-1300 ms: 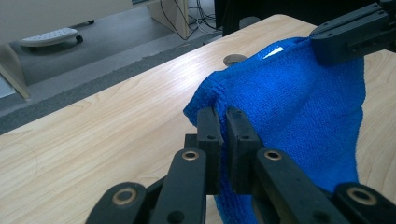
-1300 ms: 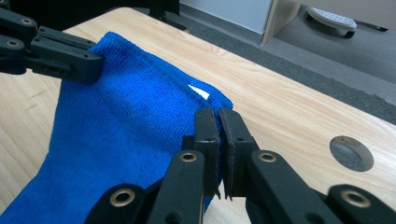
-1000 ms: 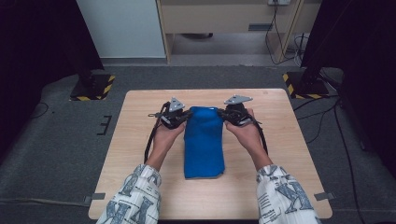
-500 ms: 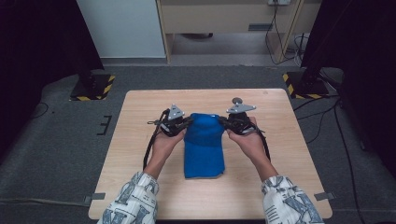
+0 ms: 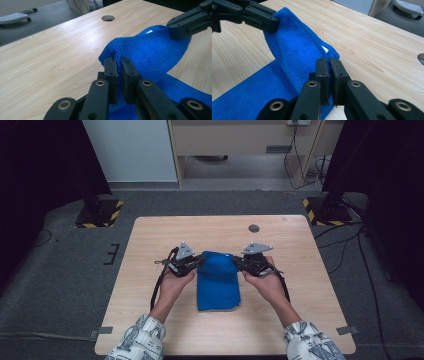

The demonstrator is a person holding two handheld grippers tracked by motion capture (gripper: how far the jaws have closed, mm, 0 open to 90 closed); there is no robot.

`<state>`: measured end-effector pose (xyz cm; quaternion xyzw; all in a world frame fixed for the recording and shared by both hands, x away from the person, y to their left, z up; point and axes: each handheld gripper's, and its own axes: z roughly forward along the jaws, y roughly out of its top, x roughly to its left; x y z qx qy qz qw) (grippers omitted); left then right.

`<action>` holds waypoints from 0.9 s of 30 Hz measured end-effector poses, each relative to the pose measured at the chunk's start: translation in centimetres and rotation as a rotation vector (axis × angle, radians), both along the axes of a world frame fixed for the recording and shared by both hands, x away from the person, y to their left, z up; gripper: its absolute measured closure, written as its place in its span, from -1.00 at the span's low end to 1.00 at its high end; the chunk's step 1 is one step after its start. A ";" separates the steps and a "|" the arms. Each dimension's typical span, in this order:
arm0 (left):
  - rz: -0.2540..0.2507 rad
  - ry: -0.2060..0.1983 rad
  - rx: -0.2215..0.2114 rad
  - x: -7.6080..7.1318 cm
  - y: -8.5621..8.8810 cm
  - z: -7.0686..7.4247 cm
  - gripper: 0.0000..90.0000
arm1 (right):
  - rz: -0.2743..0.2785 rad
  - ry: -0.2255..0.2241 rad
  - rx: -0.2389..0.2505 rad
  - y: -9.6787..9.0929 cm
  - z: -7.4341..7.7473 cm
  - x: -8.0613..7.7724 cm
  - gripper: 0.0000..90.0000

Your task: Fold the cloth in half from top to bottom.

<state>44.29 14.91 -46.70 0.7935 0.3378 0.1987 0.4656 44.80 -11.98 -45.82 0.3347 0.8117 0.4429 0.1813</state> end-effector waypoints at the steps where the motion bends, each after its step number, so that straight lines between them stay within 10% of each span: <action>1: -0.002 0.001 -0.002 -0.1 0.0 -0.1 0.86 | -0.003 0.001 0.006 0.0 -0.1 0.0 0.91; 27: -0.016 0.021 -0.040 -2.6 0.2 -1.8 0.82 | 0.020 0.029 0.007 -0.6 -1.5 -1.6 0.89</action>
